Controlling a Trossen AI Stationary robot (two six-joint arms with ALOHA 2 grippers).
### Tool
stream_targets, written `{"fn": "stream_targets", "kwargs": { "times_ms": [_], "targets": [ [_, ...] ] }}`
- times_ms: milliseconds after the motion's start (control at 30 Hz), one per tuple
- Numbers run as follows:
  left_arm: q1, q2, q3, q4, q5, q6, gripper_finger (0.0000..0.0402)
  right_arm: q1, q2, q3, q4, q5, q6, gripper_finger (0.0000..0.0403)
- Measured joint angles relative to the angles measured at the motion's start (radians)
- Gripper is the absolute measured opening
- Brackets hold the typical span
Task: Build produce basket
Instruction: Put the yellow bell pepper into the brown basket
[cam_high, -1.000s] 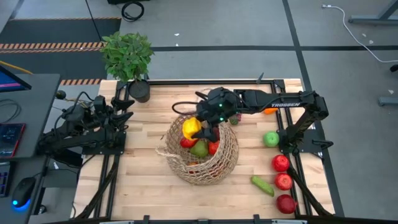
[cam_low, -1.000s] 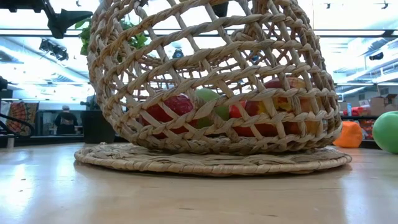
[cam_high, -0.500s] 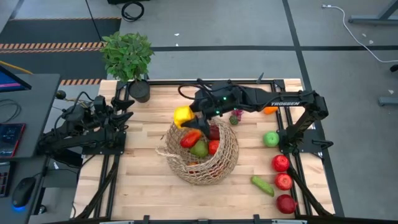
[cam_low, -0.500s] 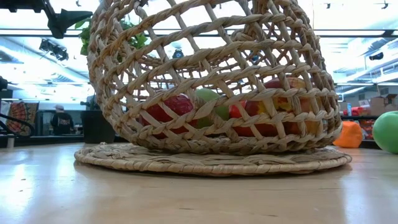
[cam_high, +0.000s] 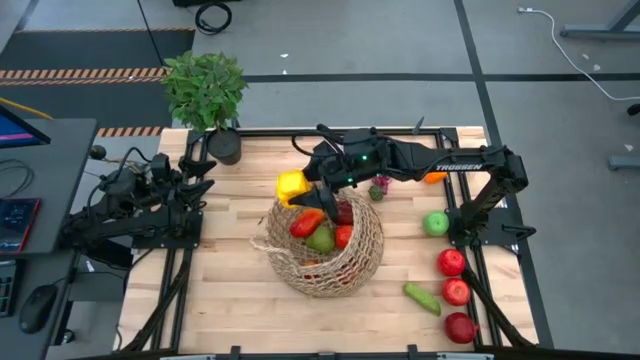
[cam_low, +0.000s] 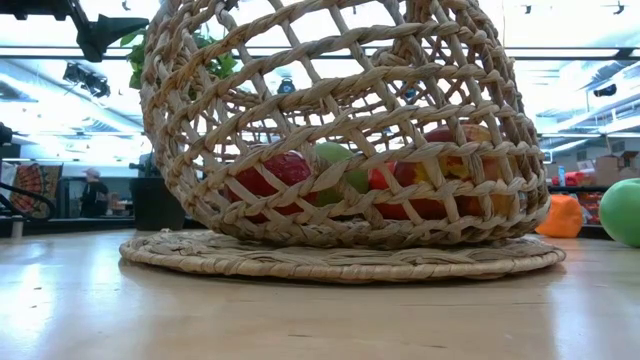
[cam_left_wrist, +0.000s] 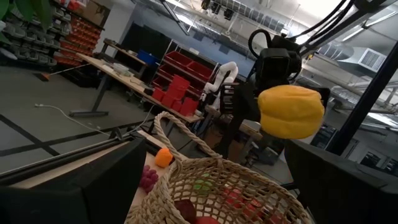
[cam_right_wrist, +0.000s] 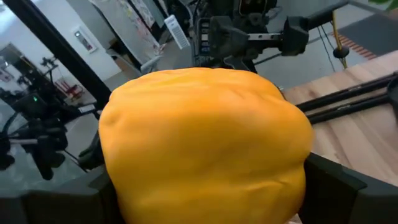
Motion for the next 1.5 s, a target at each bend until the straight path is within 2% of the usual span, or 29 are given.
{"fn": "stream_targets", "kwargs": {
  "times_ms": [100, 167, 367, 533, 833, 1100, 1500],
  "targets": [
    [0.000, 0.000, 0.000, 0.000, 0.000, 0.000, 0.0390, 0.014, 0.000, 0.000, -0.022, -0.010, -0.132, 0.0334],
    [0.000, 0.000, 0.000, 0.000, 0.000, 0.000, 0.0390, 0.037, 0.000, 0.000, -0.080, 0.012, -0.275, 0.0334],
    [0.000, 0.000, 0.000, 0.000, 0.000, 0.000, 0.0390, 0.082, 0.001, 0.000, -0.208, 0.182, -0.735, 0.0334],
    [0.000, 0.000, 0.000, 0.000, 0.000, 0.000, 0.0390, 0.100, 0.001, 0.000, -0.210, 0.281, -0.899, 0.0335],
    [0.000, 0.000, 0.000, 0.000, 0.000, 0.000, 0.0390, 0.106, 0.017, 0.002, -0.195, 0.313, -0.964, 0.0337],
    [0.000, 0.000, 0.000, 0.004, 0.000, 0.000, 0.0390, 0.112, 0.134, 0.000, -0.142, 0.372, -0.962, 0.0337],
    [0.000, 0.000, 0.000, 0.000, 0.000, 0.000, 0.0390, 0.134, 0.254, 0.000, -0.425, 0.370, -0.960, 0.0337]
  ]
}}
